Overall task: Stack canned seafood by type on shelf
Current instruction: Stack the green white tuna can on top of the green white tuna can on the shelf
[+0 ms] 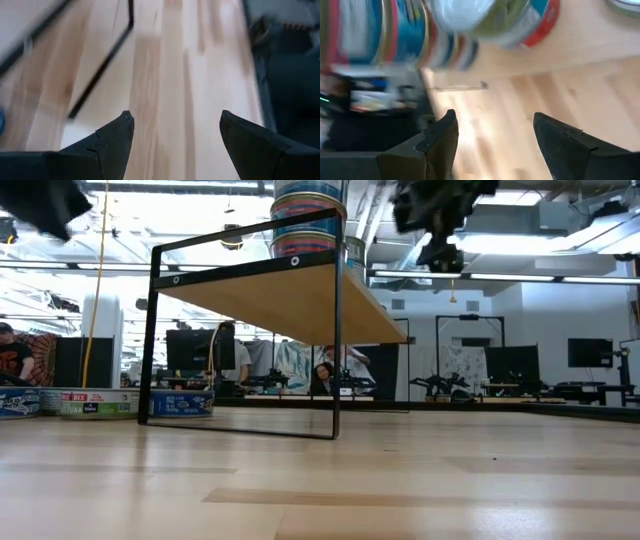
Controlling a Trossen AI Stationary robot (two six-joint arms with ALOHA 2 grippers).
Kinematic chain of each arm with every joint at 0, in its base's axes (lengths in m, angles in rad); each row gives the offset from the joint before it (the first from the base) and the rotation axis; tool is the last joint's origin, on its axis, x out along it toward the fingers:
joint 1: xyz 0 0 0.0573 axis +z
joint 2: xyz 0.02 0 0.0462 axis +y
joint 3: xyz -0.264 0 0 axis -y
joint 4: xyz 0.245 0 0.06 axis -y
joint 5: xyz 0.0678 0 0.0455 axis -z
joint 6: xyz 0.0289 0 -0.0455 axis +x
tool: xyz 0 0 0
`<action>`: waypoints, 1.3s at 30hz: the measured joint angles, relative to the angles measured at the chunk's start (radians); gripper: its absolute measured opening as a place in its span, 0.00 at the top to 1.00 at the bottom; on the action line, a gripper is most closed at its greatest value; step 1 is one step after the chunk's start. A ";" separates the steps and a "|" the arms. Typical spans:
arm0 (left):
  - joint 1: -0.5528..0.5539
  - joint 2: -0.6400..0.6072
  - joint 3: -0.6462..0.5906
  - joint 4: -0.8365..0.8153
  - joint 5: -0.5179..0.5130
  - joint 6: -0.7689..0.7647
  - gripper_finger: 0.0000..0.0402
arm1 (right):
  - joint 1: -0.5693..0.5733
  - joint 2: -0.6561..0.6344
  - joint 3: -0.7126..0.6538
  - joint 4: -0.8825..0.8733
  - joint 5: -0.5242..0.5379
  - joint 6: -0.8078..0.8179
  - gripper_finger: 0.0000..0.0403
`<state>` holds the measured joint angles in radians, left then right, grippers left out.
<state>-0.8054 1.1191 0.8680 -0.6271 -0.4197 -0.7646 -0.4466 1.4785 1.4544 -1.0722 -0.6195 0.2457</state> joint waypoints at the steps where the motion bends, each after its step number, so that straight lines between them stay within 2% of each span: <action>1: -0.005 0.000 0.000 -0.049 0.016 -0.025 0.29 | 0.030 -0.027 -0.015 0.011 0.053 -0.006 0.30; 5: -0.015 0.014 0.000 -0.235 0.057 -0.155 0.29 | 0.208 -0.132 -0.102 0.124 0.284 0.053 0.30; 9: -0.018 0.044 0.000 -0.325 0.062 -0.232 0.29 | 0.421 -0.236 -0.219 0.307 0.520 0.066 0.30; 13: 0.004 0.101 -0.006 -0.331 -0.029 -0.249 0.29 | 0.632 -0.329 -0.399 0.720 0.854 -0.002 0.30; 16: 0.022 0.171 -0.028 -0.331 -0.030 -0.240 0.29 | 0.747 -0.369 -0.553 1.004 0.990 -0.069 0.30; 22: 0.035 0.336 -0.050 -0.353 -0.044 -0.165 0.29 | 0.834 -0.375 -0.765 1.285 1.067 -0.063 0.30; 28: 0.038 0.471 -0.045 -0.365 -0.129 -0.113 0.33 | 0.828 -0.425 -0.771 1.316 1.096 -0.048 0.30; 33: 0.038 0.549 -0.044 -0.412 -0.159 -0.122 0.42 | 0.871 -0.456 -0.771 1.323 1.098 -0.072 0.30; 39: 0.038 0.569 -0.044 -0.492 -0.222 -0.156 0.55 | 0.900 -0.459 -0.771 1.334 1.147 -0.079 0.30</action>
<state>-0.7677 1.6884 0.8238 -1.1194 -0.6418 -0.9210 0.4534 1.0199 0.6834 0.2620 0.5275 0.1665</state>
